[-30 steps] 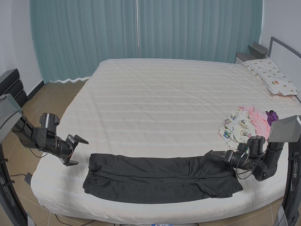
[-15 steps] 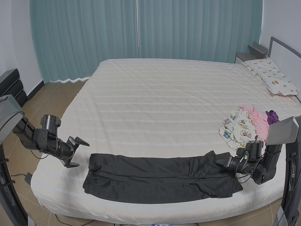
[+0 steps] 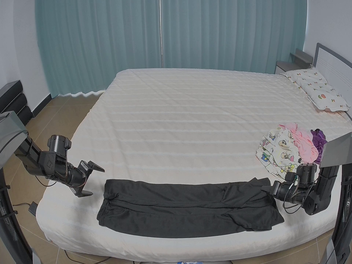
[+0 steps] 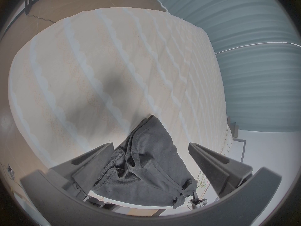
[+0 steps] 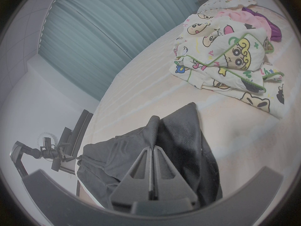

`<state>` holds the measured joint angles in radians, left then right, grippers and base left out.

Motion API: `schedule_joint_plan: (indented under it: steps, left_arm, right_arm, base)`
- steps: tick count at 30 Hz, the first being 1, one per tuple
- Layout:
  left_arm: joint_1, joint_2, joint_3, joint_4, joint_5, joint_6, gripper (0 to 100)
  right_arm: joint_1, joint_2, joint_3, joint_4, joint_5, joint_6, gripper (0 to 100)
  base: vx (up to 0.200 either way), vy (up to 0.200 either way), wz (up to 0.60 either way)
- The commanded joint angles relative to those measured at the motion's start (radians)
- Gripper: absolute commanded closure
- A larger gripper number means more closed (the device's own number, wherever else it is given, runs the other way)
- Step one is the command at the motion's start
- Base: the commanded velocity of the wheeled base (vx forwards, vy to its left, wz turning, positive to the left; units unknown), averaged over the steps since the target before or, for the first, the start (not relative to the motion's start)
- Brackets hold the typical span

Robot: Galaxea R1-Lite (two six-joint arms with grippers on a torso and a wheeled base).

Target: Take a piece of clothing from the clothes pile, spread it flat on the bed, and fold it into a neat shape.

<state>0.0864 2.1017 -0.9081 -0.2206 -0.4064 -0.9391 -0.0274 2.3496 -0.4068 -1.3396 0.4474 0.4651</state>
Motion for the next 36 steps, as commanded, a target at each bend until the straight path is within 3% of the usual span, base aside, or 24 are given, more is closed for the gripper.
schedule_joint_plan:
  steps: [1,7,8,16,20,25,31,36]
  left_arm:
    - [0.000,0.001,0.000,0.000,0.000,0.000,0]
    - [0.000,0.003,0.000,0.000,0.001,0.002,0]
    - [0.000,0.003,0.000,0.000,0.001,0.003,0]
    - [-0.030,0.004,0.026,-0.019,0.021,0.010,0]
    - [-0.054,0.011,0.049,-0.072,0.072,0.008,0]
    - [-0.122,0.001,0.063,-0.071,0.095,0.008,0]
    - [-0.148,0.014,0.064,-0.074,0.169,0.008,0]
    - [-0.152,0.015,0.063,-0.074,0.175,0.008,0]
  right_arm:
    - [-0.019,-0.010,0.029,0.000,0.005,-0.016,100]
    - [-0.005,-0.012,0.029,0.011,0.011,-0.028,100]
    - [-0.008,-0.010,0.026,0.013,0.010,-0.028,0]
    - [-0.028,-0.030,0.006,0.002,0.000,-0.019,0]
    - [-0.039,-0.064,-0.007,0.011,-0.006,0.000,0]
    - [-0.029,-0.105,-0.009,0.014,-0.046,0.030,0]
    - [-0.029,-0.145,0.019,0.014,-0.096,0.046,0]
    - [-0.029,-0.176,0.103,0.000,-0.113,0.184,0]
  base:
    - [0.000,0.000,0.00]
    - [0.000,0.000,0.00]
    - [0.000,0.000,0.00]
    - [0.000,0.000,0.00]
    - [0.000,0.000,0.00]
    - [0.000,0.000,0.00]
    - [0.000,0.000,0.00]
    - [0.000,0.000,0.00]
